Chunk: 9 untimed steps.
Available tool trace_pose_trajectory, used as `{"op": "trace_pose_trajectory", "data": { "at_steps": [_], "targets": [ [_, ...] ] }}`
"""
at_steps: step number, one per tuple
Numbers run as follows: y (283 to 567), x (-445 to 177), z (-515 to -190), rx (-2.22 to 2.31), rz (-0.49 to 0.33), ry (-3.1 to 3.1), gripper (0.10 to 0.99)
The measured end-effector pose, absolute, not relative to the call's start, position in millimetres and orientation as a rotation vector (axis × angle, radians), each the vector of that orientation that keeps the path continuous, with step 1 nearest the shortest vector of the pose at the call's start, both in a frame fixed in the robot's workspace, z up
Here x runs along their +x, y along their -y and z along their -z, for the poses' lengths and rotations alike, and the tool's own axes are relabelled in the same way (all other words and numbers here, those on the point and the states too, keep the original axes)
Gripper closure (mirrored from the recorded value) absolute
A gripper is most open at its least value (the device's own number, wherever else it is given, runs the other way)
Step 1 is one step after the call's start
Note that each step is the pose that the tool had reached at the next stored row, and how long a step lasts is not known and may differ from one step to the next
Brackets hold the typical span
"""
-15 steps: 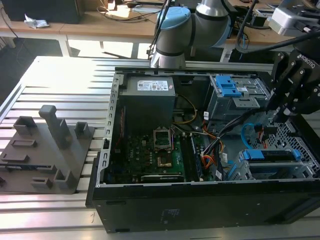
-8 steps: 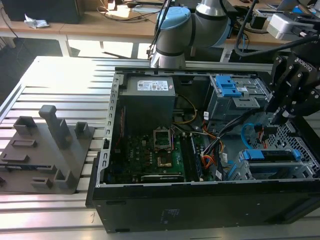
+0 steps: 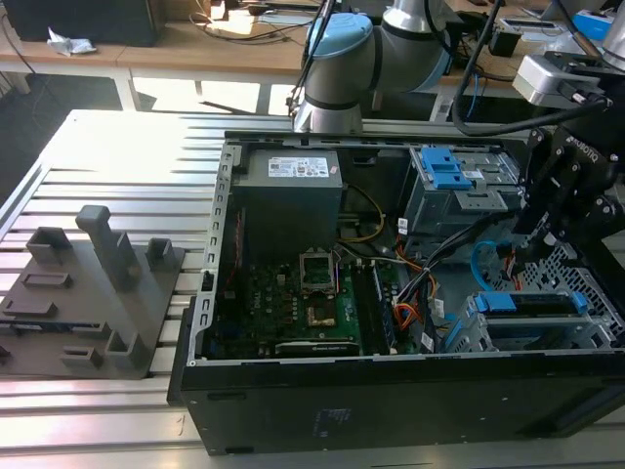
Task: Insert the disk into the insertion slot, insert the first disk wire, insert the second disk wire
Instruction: 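Insert the first disk wire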
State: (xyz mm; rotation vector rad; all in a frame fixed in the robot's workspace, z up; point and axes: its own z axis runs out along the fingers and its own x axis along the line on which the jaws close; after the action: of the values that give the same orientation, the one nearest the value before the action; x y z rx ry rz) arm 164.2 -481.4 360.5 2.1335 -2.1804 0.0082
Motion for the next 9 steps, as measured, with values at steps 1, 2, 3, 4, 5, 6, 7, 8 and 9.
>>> {"op": "trace_pose_trajectory", "data": {
  "at_steps": [1, 2, 3, 4, 5, 6, 7, 8, 9],
  "targets": [
    [482.5, 164.5, -359.3, 2.133, -0.008, 2.18, 0.663],
    [484.3, 164.8, -357.5, 2.133, -0.008, 2.181, 0.663],
    [485.0, 164.9, -356.4, 2.133, -0.008, 2.181, 0.663],
    [485.3, 164.9, -355.5, 2.133, -0.008, 2.181, 0.663],
    [485.7, 164.9, -354.6, 2.133, -0.008, 2.181, 0.663],
    [486.2, 165.0, -353.6, 2.133, -0.008, 2.181, 0.663],
    [487.3, 165.0, -352.4, 2.133, -0.008, 2.18, 0.663],
    [488.1, 165.0, -351.7, 2.133, -0.008, 2.181, 0.663],
    [488.3, 164.9, -351.6, 2.133, -0.008, 2.181, 0.663]
  ]
}}
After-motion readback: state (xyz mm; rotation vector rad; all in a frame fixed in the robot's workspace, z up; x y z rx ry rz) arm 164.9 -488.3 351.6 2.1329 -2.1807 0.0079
